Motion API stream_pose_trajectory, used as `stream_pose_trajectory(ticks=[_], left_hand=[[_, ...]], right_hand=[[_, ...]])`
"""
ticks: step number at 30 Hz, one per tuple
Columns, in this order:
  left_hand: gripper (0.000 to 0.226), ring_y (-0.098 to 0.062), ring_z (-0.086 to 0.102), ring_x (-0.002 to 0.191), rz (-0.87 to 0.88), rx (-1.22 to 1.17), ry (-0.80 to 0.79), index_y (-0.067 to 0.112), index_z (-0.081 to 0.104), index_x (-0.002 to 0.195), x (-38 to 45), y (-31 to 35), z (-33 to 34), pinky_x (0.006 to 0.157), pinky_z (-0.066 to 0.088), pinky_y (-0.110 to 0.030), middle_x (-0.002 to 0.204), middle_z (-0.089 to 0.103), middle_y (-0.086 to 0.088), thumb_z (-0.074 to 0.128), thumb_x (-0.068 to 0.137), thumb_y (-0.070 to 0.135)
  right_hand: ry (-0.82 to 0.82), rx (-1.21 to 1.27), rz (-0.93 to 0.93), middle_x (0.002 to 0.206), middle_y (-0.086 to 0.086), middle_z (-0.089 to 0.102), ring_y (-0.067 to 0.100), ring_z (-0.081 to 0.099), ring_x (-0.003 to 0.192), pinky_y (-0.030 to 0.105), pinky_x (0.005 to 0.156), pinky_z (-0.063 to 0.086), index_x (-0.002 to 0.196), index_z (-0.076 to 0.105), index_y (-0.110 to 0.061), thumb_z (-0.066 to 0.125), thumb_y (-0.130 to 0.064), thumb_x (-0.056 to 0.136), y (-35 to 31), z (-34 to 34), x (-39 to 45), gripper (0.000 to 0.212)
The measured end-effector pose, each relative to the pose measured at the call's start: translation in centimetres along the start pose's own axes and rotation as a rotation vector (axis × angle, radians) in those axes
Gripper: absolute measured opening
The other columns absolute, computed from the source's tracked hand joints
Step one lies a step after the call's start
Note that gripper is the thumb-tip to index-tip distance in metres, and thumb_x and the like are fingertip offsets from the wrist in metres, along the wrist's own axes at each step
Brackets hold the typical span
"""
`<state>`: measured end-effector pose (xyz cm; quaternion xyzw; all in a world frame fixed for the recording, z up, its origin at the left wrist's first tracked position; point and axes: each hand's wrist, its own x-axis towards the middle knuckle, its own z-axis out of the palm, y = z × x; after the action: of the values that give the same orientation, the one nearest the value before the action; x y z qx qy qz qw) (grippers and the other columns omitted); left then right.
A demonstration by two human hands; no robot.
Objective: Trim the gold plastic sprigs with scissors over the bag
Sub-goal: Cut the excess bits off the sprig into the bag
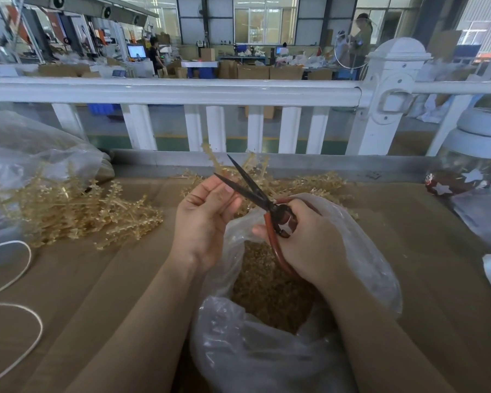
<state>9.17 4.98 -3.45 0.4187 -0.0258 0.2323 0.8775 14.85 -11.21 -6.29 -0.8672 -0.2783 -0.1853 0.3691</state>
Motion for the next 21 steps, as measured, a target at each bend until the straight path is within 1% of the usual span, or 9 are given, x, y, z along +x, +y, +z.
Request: stream_pose_trajectory(ticks=[3, 7, 11, 13, 15, 17, 19, 21], left_hand=[[0.021, -0.013, 0.072, 0.084, 0.012, -0.016, -0.009, 0.004, 0.066, 0.099, -0.05, -0.09, 0.10, 0.072, 0.056, -0.020, 0.091, 0.074, -0.005, 0.062, 0.080, -0.002], [0.023, -0.014, 0.072, 0.081, 0.037, 0.015, 0.005, 0.004, 0.066, 0.098, -0.04, -0.20, 0.16, 0.070, 0.057, -0.020, 0.087, 0.075, -0.004, 0.064, 0.076, -0.002], [0.024, -0.015, 0.072, 0.083, 0.059, 0.053, 0.009, 0.002, 0.067, 0.099, 0.05, -0.27, -0.02, 0.071, 0.057, -0.020, 0.090, 0.075, -0.006, 0.067, 0.075, 0.000], [0.027, -0.015, 0.072, 0.085, 0.061, 0.066, 0.022, 0.001, 0.067, 0.102, 0.11, -0.35, -0.12, 0.071, 0.057, -0.020, 0.092, 0.075, -0.007, 0.068, 0.074, 0.001], [0.030, -0.015, 0.073, 0.085, 0.061, 0.070, 0.032, 0.001, 0.068, 0.103, 0.19, -0.42, -0.19, 0.071, 0.058, -0.020, 0.092, 0.076, -0.007, 0.069, 0.074, 0.002], [0.031, -0.015, 0.073, 0.084, 0.061, 0.067, 0.036, 0.001, 0.068, 0.104, 0.21, -0.43, -0.22, 0.071, 0.058, -0.020, 0.092, 0.076, -0.007, 0.069, 0.073, 0.002], [0.031, -0.014, 0.073, 0.083, 0.061, 0.067, 0.039, 0.001, 0.067, 0.105, 0.22, -0.43, -0.25, 0.070, 0.058, -0.020, 0.092, 0.076, -0.006, 0.068, 0.074, 0.001], [0.030, -0.014, 0.072, 0.082, 0.061, 0.077, 0.045, 0.002, 0.068, 0.105, 0.20, -0.47, -0.33, 0.070, 0.058, -0.019, 0.092, 0.076, -0.006, 0.068, 0.075, 0.000]], right_hand=[[0.011, -0.043, -0.005, 0.080, -0.028, 0.051, -0.013, 0.047, 0.072, 0.007, 0.060, 0.033, 0.093, 0.047, -0.040, 0.043, -0.092, 0.065, 0.00, -0.05, -0.10, 0.059], [0.014, -0.080, -0.010, 0.080, -0.024, 0.052, -0.004, 0.049, 0.071, 0.008, 0.060, 0.035, 0.092, 0.047, -0.037, 0.045, -0.089, 0.067, 0.08, 0.07, -0.06, 0.058], [0.036, -0.121, -0.011, 0.081, -0.020, 0.058, -0.001, 0.053, 0.071, 0.012, 0.061, 0.041, 0.092, 0.055, -0.031, 0.047, -0.087, 0.069, 0.15, 0.04, -0.15, 0.060], [0.059, -0.141, -0.005, 0.078, -0.019, 0.058, 0.000, 0.052, 0.067, 0.012, 0.060, 0.042, 0.092, 0.059, -0.027, 0.042, -0.085, 0.073, 0.09, -0.01, -0.22, 0.063], [0.085, -0.159, -0.004, 0.075, -0.018, 0.055, 0.001, 0.050, 0.064, 0.013, 0.060, 0.042, 0.090, 0.062, -0.024, 0.032, -0.082, 0.075, -0.05, -0.04, -0.25, 0.067], [0.095, -0.158, -0.008, 0.075, -0.017, 0.053, 0.003, 0.049, 0.065, 0.016, 0.063, 0.042, 0.089, 0.063, -0.020, 0.029, -0.078, 0.077, -0.14, -0.02, -0.26, 0.068], [0.082, -0.156, -0.011, 0.077, -0.015, 0.053, 0.005, 0.052, 0.067, 0.018, 0.066, 0.042, 0.089, 0.063, -0.019, 0.036, -0.074, 0.079, -0.11, -0.02, -0.29, 0.063], [0.076, -0.178, -0.018, 0.077, -0.013, 0.058, 0.007, 0.057, 0.068, 0.018, 0.066, 0.046, 0.089, 0.064, -0.019, 0.048, -0.069, 0.081, 0.00, -0.04, -0.31, 0.053]])
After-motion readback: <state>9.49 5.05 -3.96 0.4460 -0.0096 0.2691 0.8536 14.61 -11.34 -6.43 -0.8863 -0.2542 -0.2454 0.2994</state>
